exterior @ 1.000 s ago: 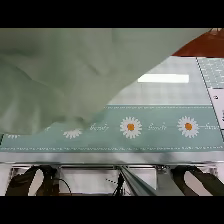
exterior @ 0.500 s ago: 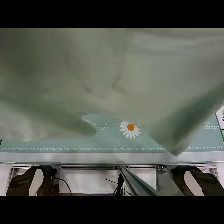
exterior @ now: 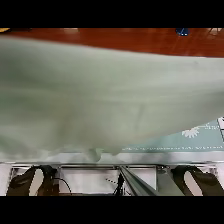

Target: Fold the shirts.

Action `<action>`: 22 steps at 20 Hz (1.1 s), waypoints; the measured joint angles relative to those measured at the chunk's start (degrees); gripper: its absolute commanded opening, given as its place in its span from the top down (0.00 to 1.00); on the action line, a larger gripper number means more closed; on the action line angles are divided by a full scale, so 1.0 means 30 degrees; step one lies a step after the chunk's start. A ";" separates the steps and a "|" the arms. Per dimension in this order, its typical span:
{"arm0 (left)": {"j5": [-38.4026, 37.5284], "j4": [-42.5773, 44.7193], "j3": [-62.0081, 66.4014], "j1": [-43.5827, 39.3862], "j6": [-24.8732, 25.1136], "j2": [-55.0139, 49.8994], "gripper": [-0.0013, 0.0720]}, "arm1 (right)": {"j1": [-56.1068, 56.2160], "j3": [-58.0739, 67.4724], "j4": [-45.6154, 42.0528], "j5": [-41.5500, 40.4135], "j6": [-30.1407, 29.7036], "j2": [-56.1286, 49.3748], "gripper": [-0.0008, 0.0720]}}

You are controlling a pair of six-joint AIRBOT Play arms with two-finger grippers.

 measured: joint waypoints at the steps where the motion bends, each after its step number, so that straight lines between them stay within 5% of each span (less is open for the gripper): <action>1: -0.0721 0.0226 -0.0393 0.0153 -0.0226 -0.0073 0.96 | 0.0393 0.0000 -0.0379 0.0736 -0.0102 -0.0415 0.96; 8: -0.2025 0.0787 -0.6827 0.0597 0.0969 -0.1304 0.96 | 0.2062 -0.0007 -0.1333 0.2331 -0.0510 -0.6462 0.96; 13: 0.0801 0.0852 -1.1380 -0.0087 0.3439 -0.4233 0.96 | 0.2259 -0.0007 -0.0801 0.0743 -0.0568 -1.1992 0.96; 22: 0.7941 0.1042 -1.2713 -0.4284 1.0426 -1.1897 0.95 | 0.2310 -0.0007 -0.0109 -0.4022 0.0146 -1.7770 0.95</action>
